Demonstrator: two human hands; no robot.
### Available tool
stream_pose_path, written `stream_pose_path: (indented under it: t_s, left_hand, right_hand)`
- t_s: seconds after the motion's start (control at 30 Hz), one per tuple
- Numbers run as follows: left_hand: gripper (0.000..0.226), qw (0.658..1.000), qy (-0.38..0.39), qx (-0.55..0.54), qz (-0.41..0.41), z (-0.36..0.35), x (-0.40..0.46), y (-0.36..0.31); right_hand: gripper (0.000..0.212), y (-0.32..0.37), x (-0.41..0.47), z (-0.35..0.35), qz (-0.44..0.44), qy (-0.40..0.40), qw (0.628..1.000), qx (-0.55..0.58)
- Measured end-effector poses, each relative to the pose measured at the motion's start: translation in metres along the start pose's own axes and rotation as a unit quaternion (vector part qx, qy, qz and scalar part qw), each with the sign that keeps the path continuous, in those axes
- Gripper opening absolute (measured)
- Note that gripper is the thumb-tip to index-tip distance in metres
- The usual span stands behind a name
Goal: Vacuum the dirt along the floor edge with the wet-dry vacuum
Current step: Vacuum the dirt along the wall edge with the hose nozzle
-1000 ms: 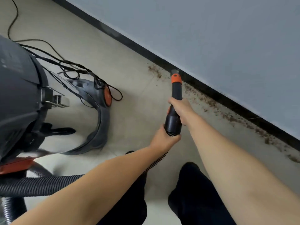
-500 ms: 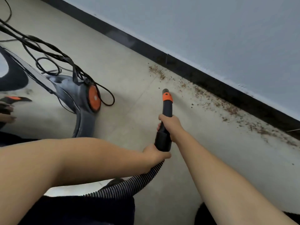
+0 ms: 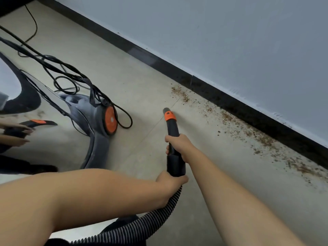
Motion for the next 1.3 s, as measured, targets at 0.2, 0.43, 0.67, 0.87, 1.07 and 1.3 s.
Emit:
stream_pose_path:
  t_s: [0.2,0.43,0.67,0.87,1.07,1.3]
  left_hand:
    - [0.021,0.999,0.051,0.016,0.0,0.0,-0.003,0.004]
    - [0.028,0.998,0.065,-0.009,0.025,-0.006,-0.016,0.018]
    - [0.032,0.989,0.126,0.037,0.061,-0.005,-0.025,0.038]
    - [0.032,0.99,0.129,0.054,0.026,-0.015,-0.012,0.015]
    - [0.021,0.996,0.089,0.004,-0.013,-0.007,0.019,-0.036]
    - [0.033,0.999,0.036,-0.037,0.004,0.006,0.033,-0.044]
  right_hand:
    - [0.014,-0.013,0.0,0.009,-0.002,-0.042,0.999,0.032]
    - [0.013,-0.015,-0.013,0.002,-0.019,-0.009,1.0,-0.019]
    - [0.014,-0.042,-0.03,0.008,-0.021,-0.063,0.998,0.003]
    - [0.019,-0.03,-0.02,0.036,-0.014,-0.119,0.992,0.046]
    - [0.014,0.023,0.018,0.036,0.009,-0.112,0.993,0.034]
    - [0.011,0.044,0.038,0.009,0.003,-0.055,0.998,-0.019]
Point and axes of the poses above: each hand's wrist, its own x-axis towards the middle knuckle, its own z-axis out of the back of the hand, y = z × x, the point moved 5 cm from there along x, towards the middle knuckle
